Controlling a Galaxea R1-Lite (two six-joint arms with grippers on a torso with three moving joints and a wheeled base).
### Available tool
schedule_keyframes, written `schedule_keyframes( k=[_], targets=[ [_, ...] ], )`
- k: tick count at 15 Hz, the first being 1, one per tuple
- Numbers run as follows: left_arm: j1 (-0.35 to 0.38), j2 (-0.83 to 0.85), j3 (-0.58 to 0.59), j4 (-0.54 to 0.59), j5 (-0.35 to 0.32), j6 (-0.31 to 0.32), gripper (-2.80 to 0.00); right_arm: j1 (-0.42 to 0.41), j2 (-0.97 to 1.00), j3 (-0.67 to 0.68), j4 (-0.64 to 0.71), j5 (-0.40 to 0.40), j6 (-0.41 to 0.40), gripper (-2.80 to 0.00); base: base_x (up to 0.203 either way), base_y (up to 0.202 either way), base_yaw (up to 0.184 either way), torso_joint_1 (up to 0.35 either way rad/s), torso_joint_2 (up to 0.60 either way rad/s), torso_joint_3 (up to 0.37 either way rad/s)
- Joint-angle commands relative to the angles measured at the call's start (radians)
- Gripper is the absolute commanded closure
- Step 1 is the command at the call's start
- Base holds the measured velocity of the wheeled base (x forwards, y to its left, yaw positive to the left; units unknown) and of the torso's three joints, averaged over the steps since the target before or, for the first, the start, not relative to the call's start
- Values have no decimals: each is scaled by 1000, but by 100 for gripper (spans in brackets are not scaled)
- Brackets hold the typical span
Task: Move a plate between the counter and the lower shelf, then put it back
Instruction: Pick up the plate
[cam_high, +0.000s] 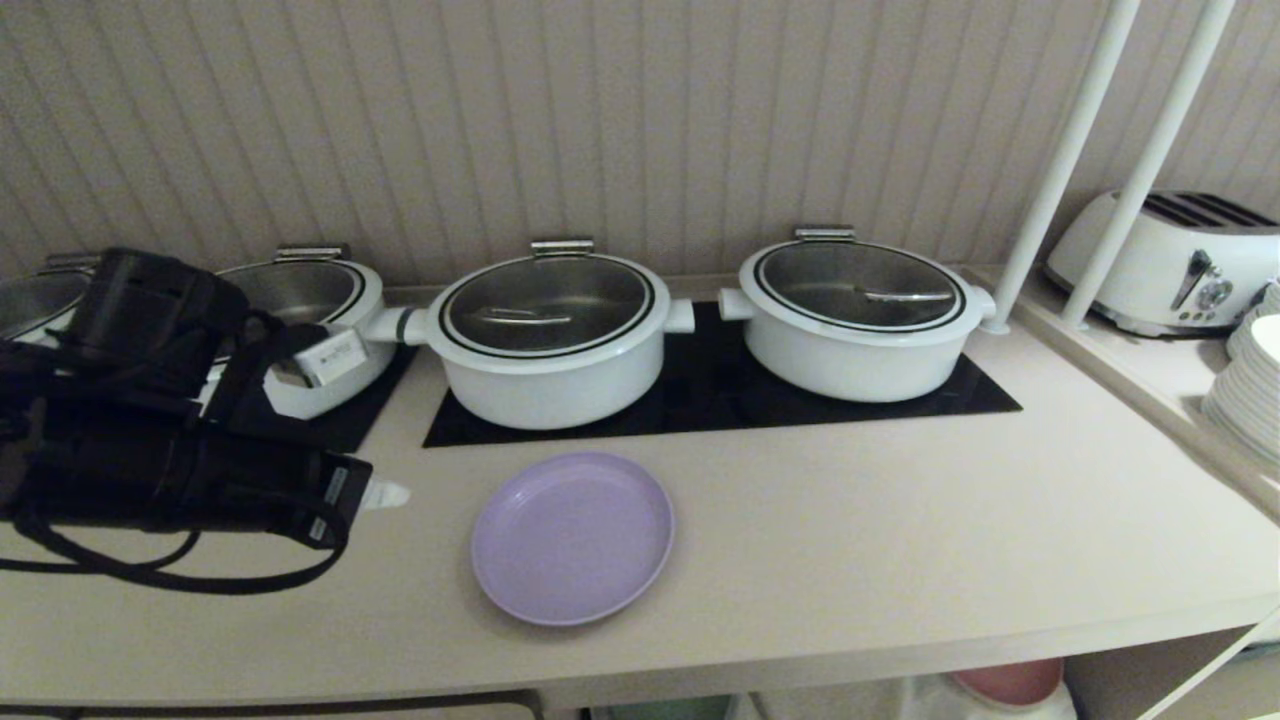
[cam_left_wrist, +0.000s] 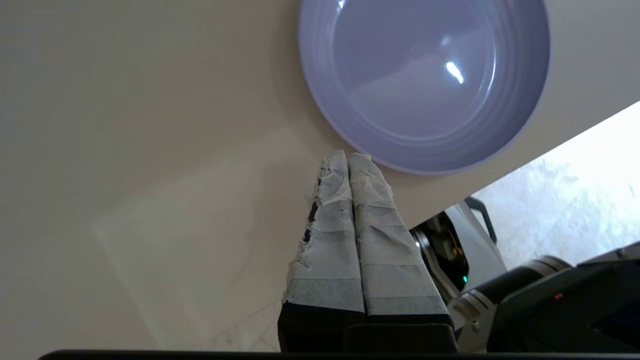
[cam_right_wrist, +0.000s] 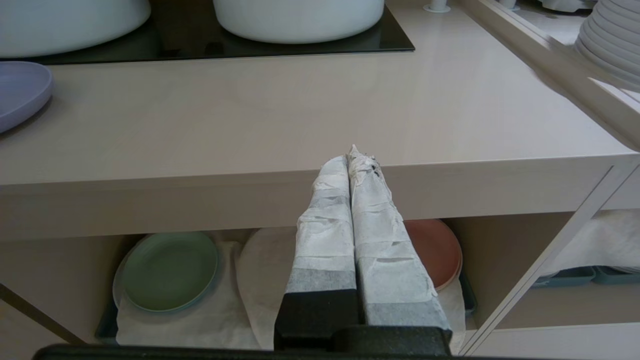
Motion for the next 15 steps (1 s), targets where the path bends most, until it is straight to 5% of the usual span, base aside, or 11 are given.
schedule_keyframes(
  k=[1, 5, 10, 11, 15],
  targets=[
    [-26, 29, 11, 2, 3, 0, 0, 0, 1, 0, 0, 1, 0, 0, 0, 0, 0, 0, 0, 0],
    [-132, 91, 20, 16, 147, -14, 0, 0, 1, 0, 0, 1, 0, 0, 0, 0, 0, 0, 0, 0],
    [-176, 175, 3, 14, 193, -121, 0, 0, 1, 0, 0, 1, 0, 0, 0, 0, 0, 0, 0, 0],
    [-188, 178, -2, 14, 195, -146, -280, 0, 1, 0, 0, 1, 0, 0, 0, 0, 0, 0, 0, 0],
    [-240, 181, -17, 11, 194, -193, -280, 0, 1, 0, 0, 1, 0, 0, 0, 0, 0, 0, 0, 0]
  ],
)
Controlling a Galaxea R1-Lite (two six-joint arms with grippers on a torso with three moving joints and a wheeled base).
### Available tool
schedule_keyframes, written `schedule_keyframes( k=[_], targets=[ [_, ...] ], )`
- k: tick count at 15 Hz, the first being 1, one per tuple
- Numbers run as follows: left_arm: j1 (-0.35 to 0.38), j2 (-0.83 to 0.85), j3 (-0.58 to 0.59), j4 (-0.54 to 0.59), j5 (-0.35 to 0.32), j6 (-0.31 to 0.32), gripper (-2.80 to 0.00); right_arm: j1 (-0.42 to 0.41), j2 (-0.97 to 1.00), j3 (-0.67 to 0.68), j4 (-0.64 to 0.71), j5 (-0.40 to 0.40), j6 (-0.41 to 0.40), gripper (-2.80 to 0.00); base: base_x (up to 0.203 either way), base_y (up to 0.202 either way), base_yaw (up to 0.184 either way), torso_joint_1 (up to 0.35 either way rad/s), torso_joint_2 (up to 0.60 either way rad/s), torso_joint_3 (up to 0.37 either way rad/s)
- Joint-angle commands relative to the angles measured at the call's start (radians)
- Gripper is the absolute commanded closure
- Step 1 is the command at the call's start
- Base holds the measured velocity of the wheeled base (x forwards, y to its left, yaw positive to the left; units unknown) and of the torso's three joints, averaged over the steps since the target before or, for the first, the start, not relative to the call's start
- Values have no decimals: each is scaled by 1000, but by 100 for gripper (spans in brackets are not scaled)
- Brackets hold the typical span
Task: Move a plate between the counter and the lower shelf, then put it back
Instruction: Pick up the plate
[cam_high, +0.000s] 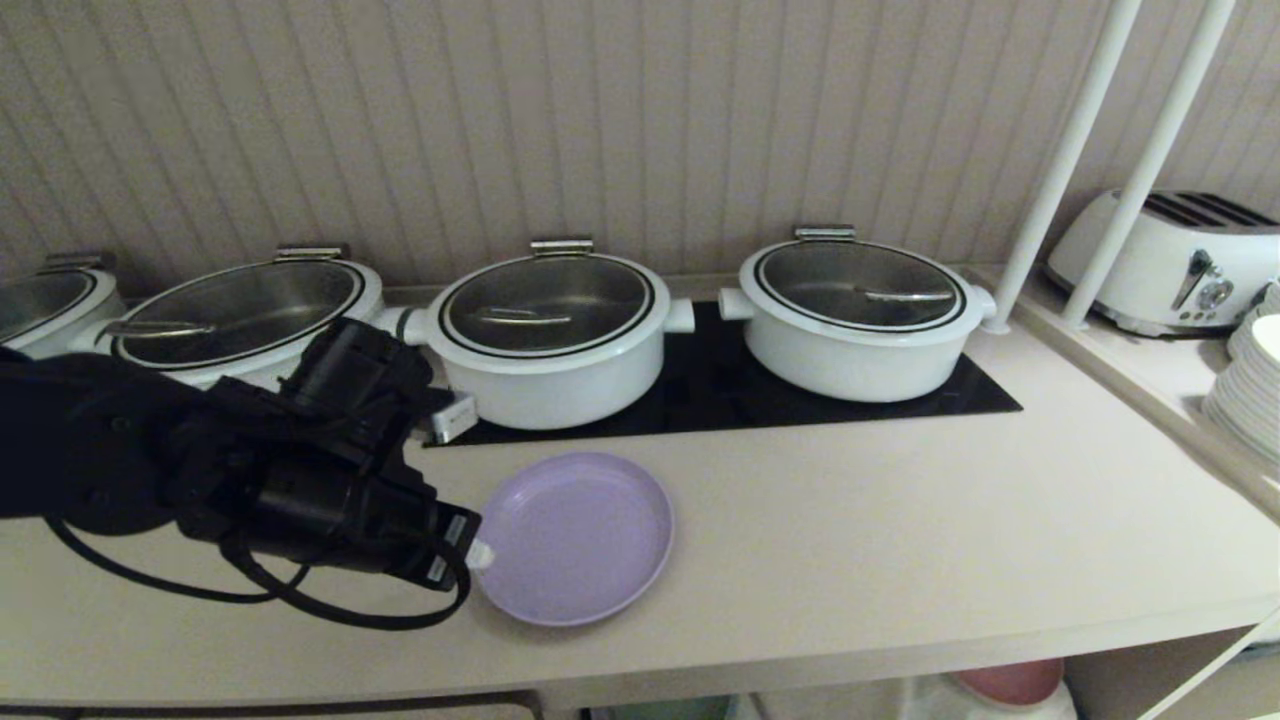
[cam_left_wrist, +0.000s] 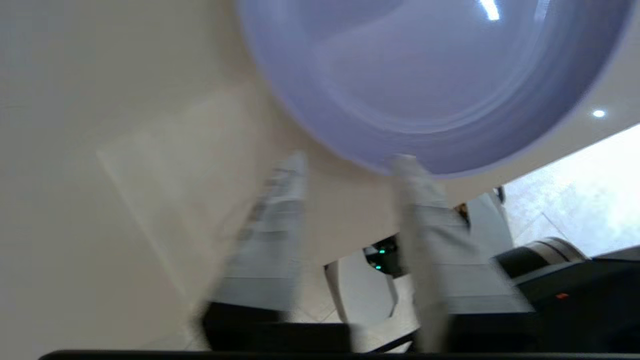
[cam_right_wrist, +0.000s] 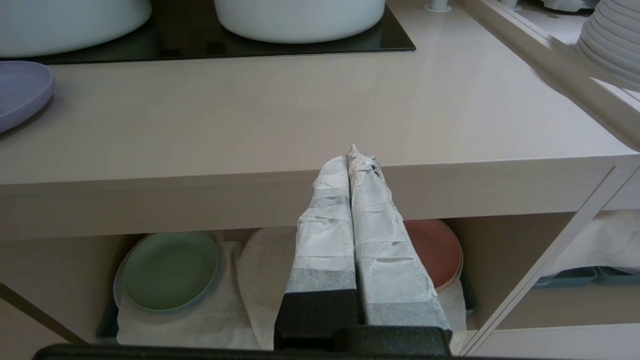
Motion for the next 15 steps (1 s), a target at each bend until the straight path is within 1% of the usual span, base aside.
schedule_keyframes(
  k=[1, 4, 5, 7, 10, 11, 15],
  targets=[
    [-20, 9, -9, 1, -3, -12, -280, 0, 1, 0, 0, 0, 0, 0, 0, 0, 0, 0, 0, 0],
    [-23, 56, -53, 0, 1, -33, -280, 0, 1, 0, 0, 0, 0, 0, 0, 0, 0, 0, 0, 0],
    [-23, 73, -72, 0, 13, -39, -280, 0, 1, 0, 0, 0, 0, 0, 0, 0, 0, 0, 0, 0],
    [-23, 105, -105, 0, 67, -43, -280, 1, 1, 0, 0, 0, 0, 0, 0, 0, 0, 0, 0, 0],
    [-21, 132, -114, 0, 85, -49, -280, 0, 1, 0, 0, 0, 0, 0, 0, 0, 0, 0, 0, 0],
    [-21, 147, -116, 0, 109, -55, -280, 0, 1, 0, 0, 0, 0, 0, 0, 0, 0, 0, 0, 0],
    [-22, 207, -179, 0, 141, -144, -280, 0, 1, 0, 0, 0, 0, 0, 0, 0, 0, 0, 0, 0]
  ],
)
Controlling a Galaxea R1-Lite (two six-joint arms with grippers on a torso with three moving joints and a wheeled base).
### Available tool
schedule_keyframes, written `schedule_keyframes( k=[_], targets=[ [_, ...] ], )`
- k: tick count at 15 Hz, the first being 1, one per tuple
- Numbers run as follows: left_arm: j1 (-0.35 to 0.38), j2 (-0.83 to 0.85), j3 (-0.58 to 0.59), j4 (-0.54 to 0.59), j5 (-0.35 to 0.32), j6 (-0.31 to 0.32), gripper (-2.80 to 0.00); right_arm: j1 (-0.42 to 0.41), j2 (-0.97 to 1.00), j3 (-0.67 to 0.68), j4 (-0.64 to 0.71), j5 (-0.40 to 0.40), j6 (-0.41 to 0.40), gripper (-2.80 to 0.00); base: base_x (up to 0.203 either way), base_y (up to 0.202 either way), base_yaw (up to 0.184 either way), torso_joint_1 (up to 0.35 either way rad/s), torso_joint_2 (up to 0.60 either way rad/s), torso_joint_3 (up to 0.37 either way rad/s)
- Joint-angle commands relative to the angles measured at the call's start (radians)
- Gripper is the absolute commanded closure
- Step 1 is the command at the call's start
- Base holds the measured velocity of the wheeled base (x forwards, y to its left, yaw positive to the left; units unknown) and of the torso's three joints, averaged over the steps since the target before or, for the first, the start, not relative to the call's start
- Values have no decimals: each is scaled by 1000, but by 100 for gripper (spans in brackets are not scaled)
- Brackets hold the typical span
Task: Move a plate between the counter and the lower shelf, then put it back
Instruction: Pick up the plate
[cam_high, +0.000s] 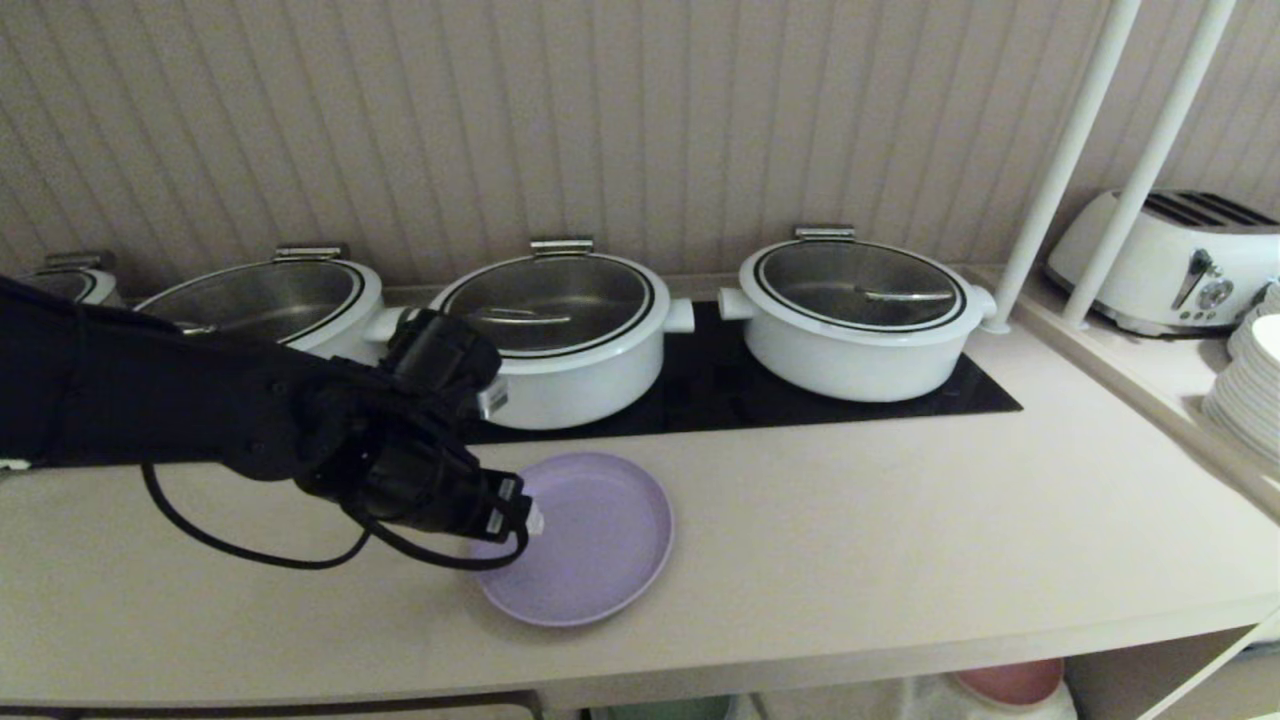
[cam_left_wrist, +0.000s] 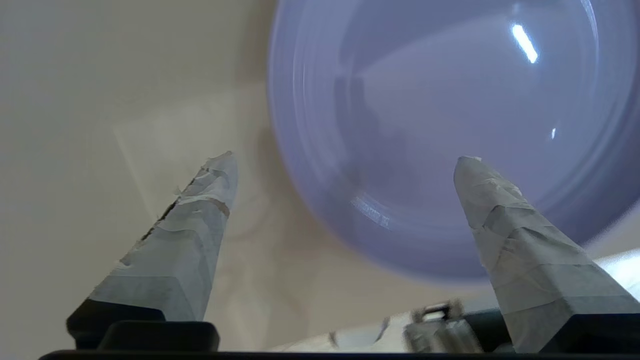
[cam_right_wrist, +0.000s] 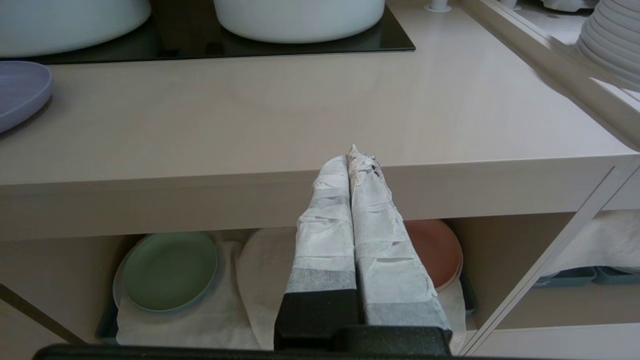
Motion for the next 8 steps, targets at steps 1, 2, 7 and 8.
schedule_keyframes(
  k=[1, 2, 7, 8],
  targets=[
    [1, 45, -37, 2, 12, -32, -280, 1, 1, 0, 0, 1, 0, 0, 0, 0, 0, 0, 0, 0],
    [1, 50, -40, 2, 12, -38, -280, 0, 1, 0, 0, 1, 0, 0, 0, 0, 0, 0, 0, 0],
    [7, 90, -44, 2, 27, -77, -280, 0, 1, 0, 0, 1, 0, 0, 0, 0, 0, 0, 0, 0],
    [8, 98, -43, 2, 39, -77, -280, 0, 1, 0, 0, 1, 0, 0, 0, 0, 0, 0, 0, 0]
  ],
)
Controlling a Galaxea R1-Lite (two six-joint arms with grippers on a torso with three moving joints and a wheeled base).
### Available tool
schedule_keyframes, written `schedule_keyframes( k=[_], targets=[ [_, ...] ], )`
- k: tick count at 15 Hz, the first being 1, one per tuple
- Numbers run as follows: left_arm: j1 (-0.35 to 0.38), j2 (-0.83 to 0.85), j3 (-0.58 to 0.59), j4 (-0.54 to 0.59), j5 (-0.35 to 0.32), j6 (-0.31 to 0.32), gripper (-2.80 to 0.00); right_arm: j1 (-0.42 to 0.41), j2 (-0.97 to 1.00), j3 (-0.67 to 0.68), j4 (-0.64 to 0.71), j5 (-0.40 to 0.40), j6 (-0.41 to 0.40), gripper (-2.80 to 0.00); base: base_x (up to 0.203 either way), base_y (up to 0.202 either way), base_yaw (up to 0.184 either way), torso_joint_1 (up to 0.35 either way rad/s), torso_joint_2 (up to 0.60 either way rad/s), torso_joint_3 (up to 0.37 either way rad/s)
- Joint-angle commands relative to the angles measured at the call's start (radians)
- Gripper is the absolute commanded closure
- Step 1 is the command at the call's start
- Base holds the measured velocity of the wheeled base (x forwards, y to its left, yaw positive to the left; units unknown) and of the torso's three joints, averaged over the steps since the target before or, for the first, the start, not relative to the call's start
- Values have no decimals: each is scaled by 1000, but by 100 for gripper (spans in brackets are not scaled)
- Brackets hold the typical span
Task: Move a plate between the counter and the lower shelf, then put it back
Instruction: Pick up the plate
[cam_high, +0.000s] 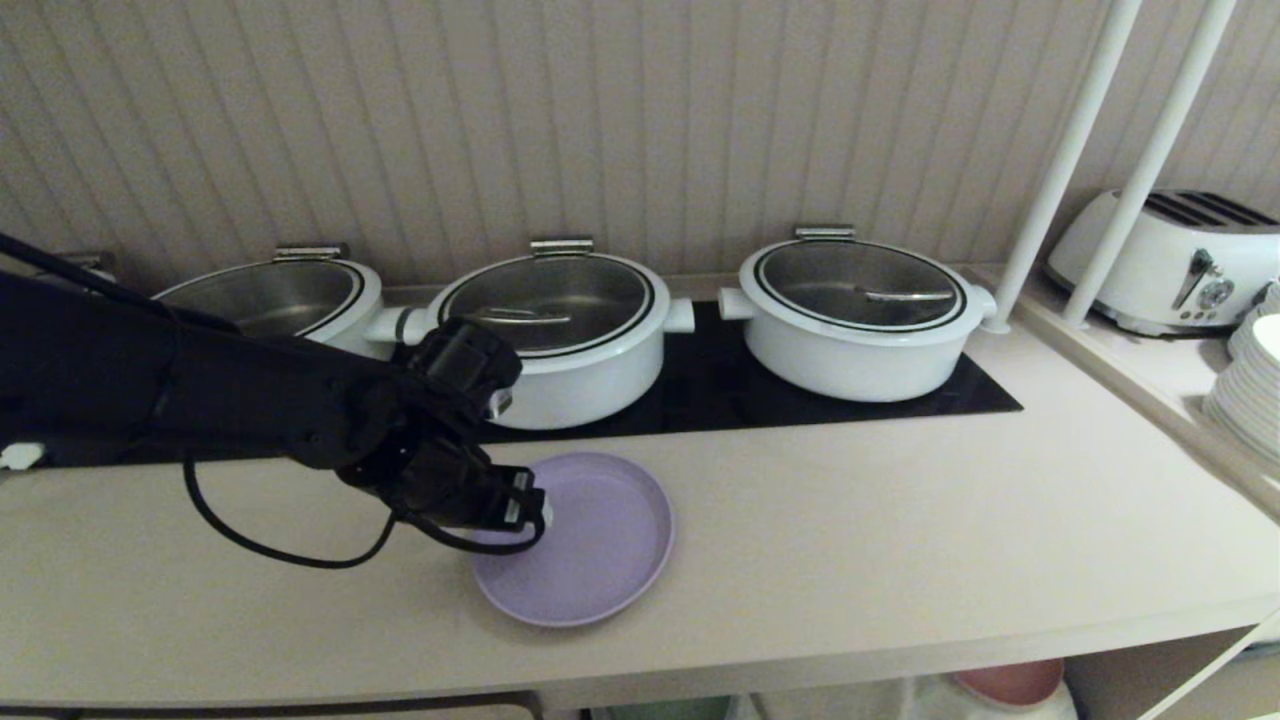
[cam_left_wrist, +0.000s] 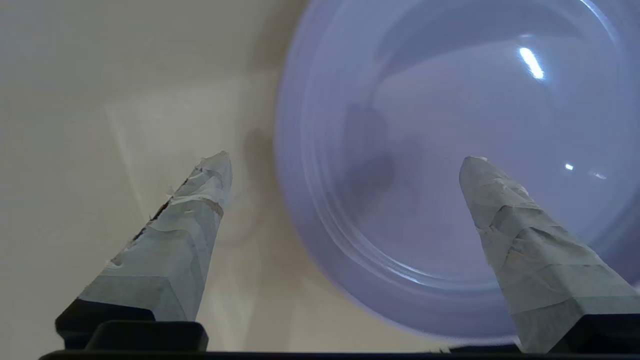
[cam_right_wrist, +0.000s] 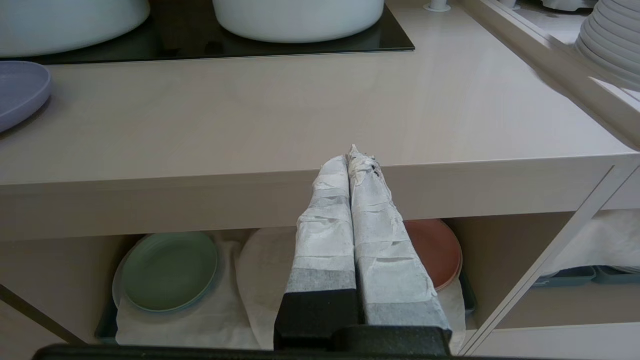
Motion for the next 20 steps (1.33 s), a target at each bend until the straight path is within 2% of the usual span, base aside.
schedule_keyframes(
  k=[1, 7, 9, 20],
  targets=[
    [11, 26, 0, 2, 30, -3, -280, 0, 1, 0, 0, 0, 0, 0, 0, 0, 0, 0, 0, 0],
    [31, 40, 5, 4, 45, -11, -280, 13, 1, 0, 0, 0, 0, 0, 0, 0, 0, 0, 0, 0],
    [29, 38, 5, 5, 43, -46, -280, 2, 1, 0, 0, 0, 0, 0, 0, 0, 0, 0, 0, 0],
    [29, 42, 16, 4, 42, -51, -280, 0, 1, 0, 0, 0, 0, 0, 0, 0, 0, 0, 0, 0]
  ],
)
